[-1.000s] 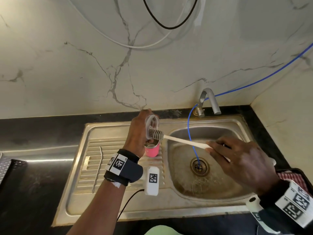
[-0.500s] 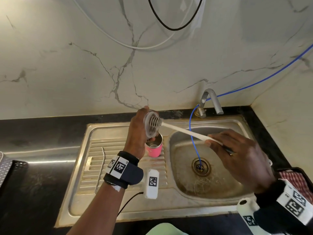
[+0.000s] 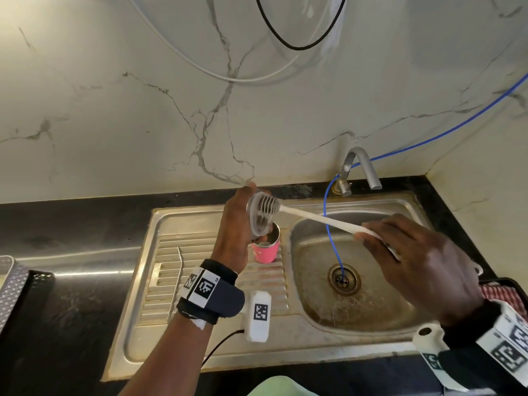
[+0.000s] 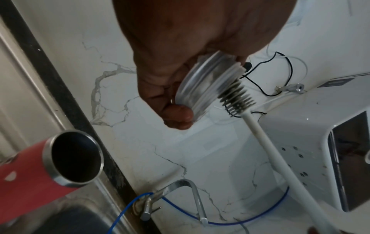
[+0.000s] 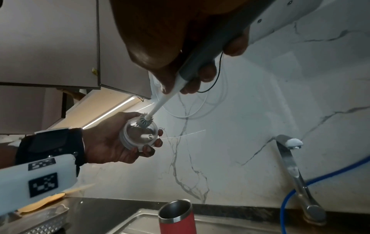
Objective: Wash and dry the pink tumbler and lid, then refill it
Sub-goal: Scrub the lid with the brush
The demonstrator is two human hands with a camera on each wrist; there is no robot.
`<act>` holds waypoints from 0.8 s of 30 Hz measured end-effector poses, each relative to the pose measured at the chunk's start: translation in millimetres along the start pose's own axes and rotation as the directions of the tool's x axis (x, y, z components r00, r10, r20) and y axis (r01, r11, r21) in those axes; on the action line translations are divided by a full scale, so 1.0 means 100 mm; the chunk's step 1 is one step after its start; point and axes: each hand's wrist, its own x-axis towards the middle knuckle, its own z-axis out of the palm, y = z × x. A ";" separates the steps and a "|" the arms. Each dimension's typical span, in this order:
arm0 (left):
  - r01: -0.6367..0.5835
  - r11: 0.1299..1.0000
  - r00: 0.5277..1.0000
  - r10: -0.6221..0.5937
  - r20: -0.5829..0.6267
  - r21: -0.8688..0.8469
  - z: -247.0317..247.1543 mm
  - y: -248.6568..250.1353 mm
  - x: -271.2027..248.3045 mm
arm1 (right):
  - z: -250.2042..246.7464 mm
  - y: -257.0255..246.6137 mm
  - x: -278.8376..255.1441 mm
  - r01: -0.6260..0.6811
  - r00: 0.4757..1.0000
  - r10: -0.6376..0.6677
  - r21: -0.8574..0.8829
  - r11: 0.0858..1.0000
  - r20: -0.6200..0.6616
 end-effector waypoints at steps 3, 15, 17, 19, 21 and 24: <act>-0.025 1.000 0.999 0.024 0.026 0.014 -0.01 0.06 -0.04 | 0.05 -0.05 -0.02 -0.096 0.995 0.094 0.063 0.993 0.039; -0.064 0.998 0.998 0.064 0.000 0.026 -0.07 0.07 -0.03 | 0.00 -0.09 -0.01 -0.006 1.000 0.005 -0.056 0.998 -0.022; -0.059 0.998 0.998 0.059 0.005 0.017 -0.05 0.10 -0.04 | 0.03 -0.07 0.01 -0.059 0.998 0.059 -0.039 0.997 0.001; -0.048 0.998 0.999 0.048 -0.002 0.038 -0.06 0.14 -0.03 | 0.04 -0.08 0.01 -0.117 0.992 0.116 0.006 0.993 0.038; -0.081 0.992 0.996 0.083 -0.016 0.094 -0.09 0.13 0.00 | 0.03 -0.13 -0.01 -0.090 0.993 0.086 0.049 0.995 0.086; -0.080 0.993 0.996 0.082 -0.020 0.089 -0.09 0.10 0.03 | -0.06 -0.18 0.00 0.036 0.991 -0.046 0.085 0.996 0.122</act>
